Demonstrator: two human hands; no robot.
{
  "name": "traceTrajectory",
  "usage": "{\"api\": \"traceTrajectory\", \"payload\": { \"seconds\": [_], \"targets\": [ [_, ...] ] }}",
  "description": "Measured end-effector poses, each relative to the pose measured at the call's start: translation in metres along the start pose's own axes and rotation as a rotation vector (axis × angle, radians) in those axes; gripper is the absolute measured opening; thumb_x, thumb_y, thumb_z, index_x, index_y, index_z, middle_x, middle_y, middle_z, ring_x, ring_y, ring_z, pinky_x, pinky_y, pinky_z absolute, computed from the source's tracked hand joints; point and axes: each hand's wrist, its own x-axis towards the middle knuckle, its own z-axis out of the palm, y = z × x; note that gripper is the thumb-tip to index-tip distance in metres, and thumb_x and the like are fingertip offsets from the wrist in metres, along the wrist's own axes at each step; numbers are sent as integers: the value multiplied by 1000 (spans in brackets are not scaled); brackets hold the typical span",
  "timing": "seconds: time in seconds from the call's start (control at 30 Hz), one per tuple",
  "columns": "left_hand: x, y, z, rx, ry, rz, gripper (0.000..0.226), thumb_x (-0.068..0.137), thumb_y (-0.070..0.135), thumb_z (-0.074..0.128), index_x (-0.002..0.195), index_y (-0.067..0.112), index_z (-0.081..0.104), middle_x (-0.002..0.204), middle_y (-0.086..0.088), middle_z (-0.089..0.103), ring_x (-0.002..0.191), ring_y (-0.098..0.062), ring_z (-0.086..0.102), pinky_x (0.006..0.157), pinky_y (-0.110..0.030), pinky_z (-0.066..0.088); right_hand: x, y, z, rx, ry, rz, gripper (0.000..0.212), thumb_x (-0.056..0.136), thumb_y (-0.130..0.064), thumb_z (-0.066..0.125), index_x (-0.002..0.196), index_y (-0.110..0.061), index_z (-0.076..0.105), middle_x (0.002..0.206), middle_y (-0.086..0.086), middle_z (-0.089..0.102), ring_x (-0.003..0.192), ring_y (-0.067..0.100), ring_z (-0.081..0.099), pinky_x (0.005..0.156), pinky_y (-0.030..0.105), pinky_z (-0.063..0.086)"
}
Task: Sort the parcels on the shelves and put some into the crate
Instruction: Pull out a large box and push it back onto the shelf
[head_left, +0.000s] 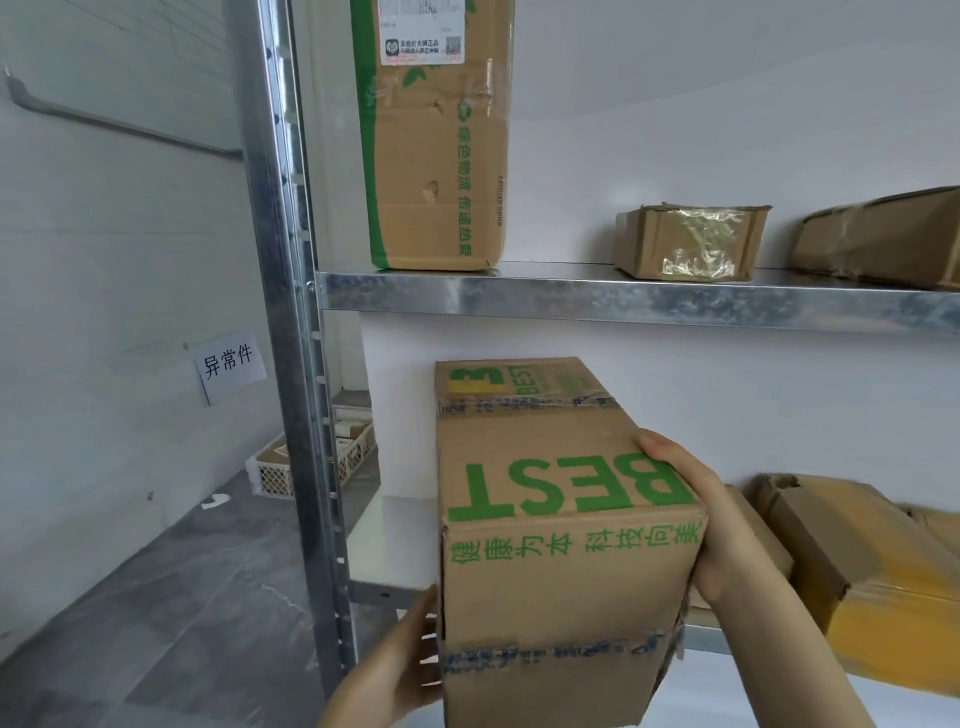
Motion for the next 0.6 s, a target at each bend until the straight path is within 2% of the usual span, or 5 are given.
{"api": "traceTrajectory", "payload": {
  "seconds": [0.1,0.2,0.33,0.47,0.6],
  "targets": [
    [-46,23,26,-46,46,-96,32,88,36,64,83,5,64,82,-17,65,72,-28,62,57,-30,52,-9,-7,-7,36,-37,1,23,90,-27,53,95,-10,69,82,8,75,65,20,72,53,27,57],
    [-65,45,23,-40,154,36,27,92,34,60,98,7,62,78,-13,60,64,-25,55,46,-24,46,-17,-4,-24,128,22,22,42,93,-26,47,64,-15,75,70,6,71,54,18,68,48,23,53],
    [-90,77,10,-104,232,307,21,91,26,60,108,14,59,103,-17,65,87,-30,63,68,-35,48,-16,24,-36,115,122,137,31,94,-17,39,74,-12,62,58,6,63,42,14,59,48,24,43],
    [-108,94,-1,-115,247,379,23,93,19,59,115,16,56,109,-18,63,83,-30,61,60,-35,47,-8,58,-28,-80,184,235,39,98,-19,38,63,-12,53,43,1,55,31,12,49,51,30,32],
    [-109,99,-12,-94,269,414,26,92,20,60,118,16,58,109,-16,65,85,-30,64,61,-35,49,5,82,-25,-232,262,117,32,96,-15,42,75,-11,67,59,2,63,48,13,56,53,27,33]
  ]
}}
